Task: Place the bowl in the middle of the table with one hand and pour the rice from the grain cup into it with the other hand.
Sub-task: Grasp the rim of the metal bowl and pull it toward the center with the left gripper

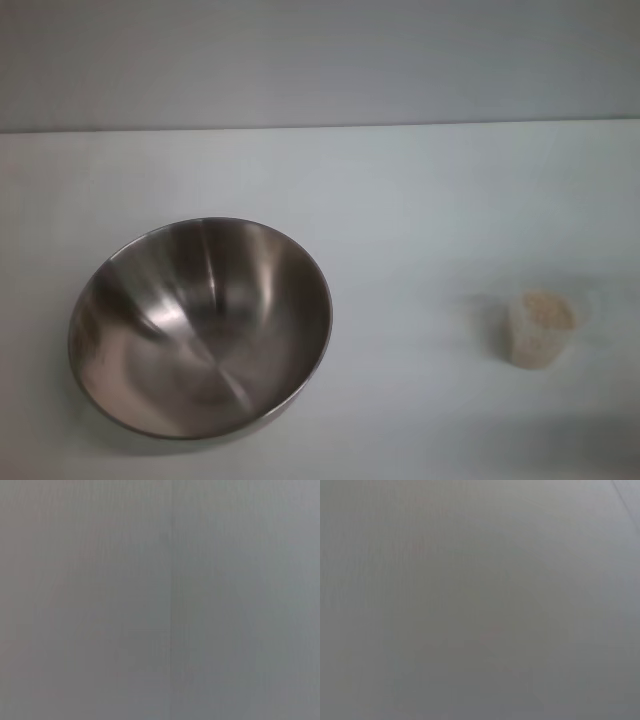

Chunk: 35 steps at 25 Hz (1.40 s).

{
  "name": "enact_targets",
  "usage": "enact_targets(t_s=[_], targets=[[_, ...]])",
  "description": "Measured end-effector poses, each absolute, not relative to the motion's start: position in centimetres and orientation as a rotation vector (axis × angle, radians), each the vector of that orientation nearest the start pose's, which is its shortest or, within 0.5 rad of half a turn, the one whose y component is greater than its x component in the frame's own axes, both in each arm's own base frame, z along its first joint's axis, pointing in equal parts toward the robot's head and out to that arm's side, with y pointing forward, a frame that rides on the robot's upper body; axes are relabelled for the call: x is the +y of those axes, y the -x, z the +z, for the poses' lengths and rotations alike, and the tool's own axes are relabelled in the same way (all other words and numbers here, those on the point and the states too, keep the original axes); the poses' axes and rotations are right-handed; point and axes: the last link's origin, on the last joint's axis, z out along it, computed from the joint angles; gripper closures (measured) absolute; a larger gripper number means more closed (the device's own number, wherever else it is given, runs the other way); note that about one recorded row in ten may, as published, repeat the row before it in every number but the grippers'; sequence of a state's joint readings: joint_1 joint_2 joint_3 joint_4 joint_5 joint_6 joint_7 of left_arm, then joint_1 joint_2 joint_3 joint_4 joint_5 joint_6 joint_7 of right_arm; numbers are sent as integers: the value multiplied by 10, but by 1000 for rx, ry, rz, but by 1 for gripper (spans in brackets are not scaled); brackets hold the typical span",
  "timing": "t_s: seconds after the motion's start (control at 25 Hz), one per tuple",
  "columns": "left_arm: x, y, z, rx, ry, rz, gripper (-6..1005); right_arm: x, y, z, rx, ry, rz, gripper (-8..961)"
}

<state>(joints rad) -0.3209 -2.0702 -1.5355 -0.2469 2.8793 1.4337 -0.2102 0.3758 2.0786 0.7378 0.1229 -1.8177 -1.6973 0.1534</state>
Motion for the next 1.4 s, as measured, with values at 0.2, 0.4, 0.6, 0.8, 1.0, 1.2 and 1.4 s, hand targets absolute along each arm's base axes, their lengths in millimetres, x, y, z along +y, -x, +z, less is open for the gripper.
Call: enact_targets(t_s=[0.2,0.4,0.6,0.8,1.0,1.2,1.4], targets=[[309,324,54,-315,1344,-900,159,282,-330,70,275,1062,931,285],[308,325,54,-292,1344,-872,158,281,-331,70,276,1061,929,285],[310,323,53,-196,1348,-754,158,281,-331,70,276,1061,929,285],[316,327,59,-271,1291,-771,160,280,-331,70,274,1060,928,284],[330,315,75,-412,1255,-855,168,280,-331,70,268,1058,931,284],[349,285,91,-513,1298,-852,177,280,-330,71,265,1057,933,284],[358,260,97,-667,1391,-779,185,279,-331,71,265,1056,933,284]])
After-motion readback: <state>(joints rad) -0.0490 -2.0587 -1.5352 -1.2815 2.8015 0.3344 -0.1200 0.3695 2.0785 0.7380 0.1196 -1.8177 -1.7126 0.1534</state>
